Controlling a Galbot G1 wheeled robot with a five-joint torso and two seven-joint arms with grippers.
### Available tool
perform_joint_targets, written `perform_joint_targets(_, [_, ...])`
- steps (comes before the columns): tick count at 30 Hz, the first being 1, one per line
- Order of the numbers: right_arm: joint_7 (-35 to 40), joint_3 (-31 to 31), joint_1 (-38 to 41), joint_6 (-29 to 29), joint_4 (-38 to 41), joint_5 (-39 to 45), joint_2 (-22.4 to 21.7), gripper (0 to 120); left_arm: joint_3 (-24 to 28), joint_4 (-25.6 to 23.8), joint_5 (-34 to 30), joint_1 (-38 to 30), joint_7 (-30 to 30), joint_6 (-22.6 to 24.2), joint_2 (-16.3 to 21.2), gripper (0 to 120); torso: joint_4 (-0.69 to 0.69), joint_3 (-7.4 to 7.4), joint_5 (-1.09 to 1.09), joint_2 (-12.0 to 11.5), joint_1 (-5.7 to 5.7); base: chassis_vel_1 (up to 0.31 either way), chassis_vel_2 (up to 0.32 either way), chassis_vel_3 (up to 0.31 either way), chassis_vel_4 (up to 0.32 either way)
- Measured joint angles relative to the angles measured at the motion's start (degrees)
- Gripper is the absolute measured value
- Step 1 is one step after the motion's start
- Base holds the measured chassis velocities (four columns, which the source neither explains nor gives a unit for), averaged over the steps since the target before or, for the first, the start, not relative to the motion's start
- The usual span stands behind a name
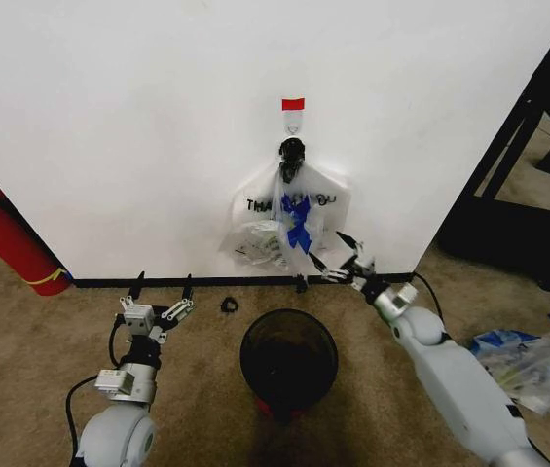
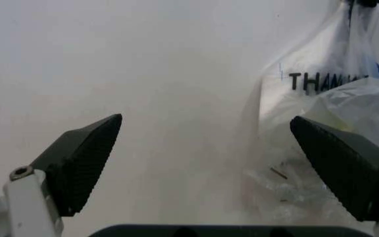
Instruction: Pick up the garbage bag from the wall and place it over the trash bin.
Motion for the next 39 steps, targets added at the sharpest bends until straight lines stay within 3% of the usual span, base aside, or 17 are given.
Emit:
perform_joint_targets(8, [-0.76,-1.04,2.34,-0.68,-2.85,-5.06,-0.03,54,-0.36,0.45,-0.24,-0.07,-0.03,-0.72,0.03,100,-0.01,0.00,0.01,0.00,0.00,0.000,0.000,0.000,0.000])
perform_joint_targets(12, [-0.95,-1.57,3.71,-0.68,-5.27,-5.78,0.33,67,-0.11,0.46,-0.24,-0.13,-0.05,-0.75,0.01,100,-0.01,0.00,0.01,0.00,0.00,0.000,0.000,0.000,0.000])
perform_joint_targets(19, [-0.74,-1.92,5.16,-0.61,-7.23,-5.70,1.31,74,-0.14,0.44,-0.24,-0.05,-0.06,-0.75,0.30,100,0.00,-0.01,0.02,0.00,0.00,0.000,0.000,0.000,0.000])
perform_joint_targets(22, [-0.69,-1.99,5.33,-0.70,-7.25,-5.63,1.44,72,-0.23,0.39,-0.24,-0.05,-0.07,-0.75,0.38,100,0.01,0.00,0.02,0.00,0.00,0.000,0.000,0.000,0.000])
perform_joint_targets(27, [0.19,-2.26,5.70,-1.70,-6.93,-5.55,1.46,51,-0.39,0.16,-0.29,-0.02,-0.11,-0.72,0.48,100,0.00,-0.01,0.02,0.00,0.00,0.000,0.000,0.000,0.000])
perform_joint_targets(30, [0.41,-2.28,5.71,-2.10,-6.86,-5.57,1.42,47,-0.41,0.14,-0.30,-0.01,-0.12,-0.72,0.50,100,0.01,-0.01,0.02,0.00,0.00,0.000,0.000,0.000,0.000])
perform_joint_targets(34, [1.44,-2.30,5.67,-3.96,-6.64,-5.64,1.03,25,-0.48,0.07,-0.33,0.00,-0.16,-0.71,0.55,100,0.00,-0.01,0.02,0.00,0.00,0.000,0.000,0.000,0.000])
perform_joint_targets(36, [1.50,-2.29,5.63,-4.22,-6.60,-5.64,0.96,23,-0.49,0.05,-0.35,0.00,-0.17,-0.71,0.55,100,0.00,-0.01,0.02,0.00,0.00,0.000,0.000,0.000,0.000])
perform_joint_targets(39, [1.52,-2.22,5.11,-5.57,-5.95,-4.90,0.42,8,-0.55,0.04,-0.39,0.02,-0.18,-0.71,0.57,100,0.00,-0.01,0.02,0.00,0.00,0.000,0.000,0.000,0.000])
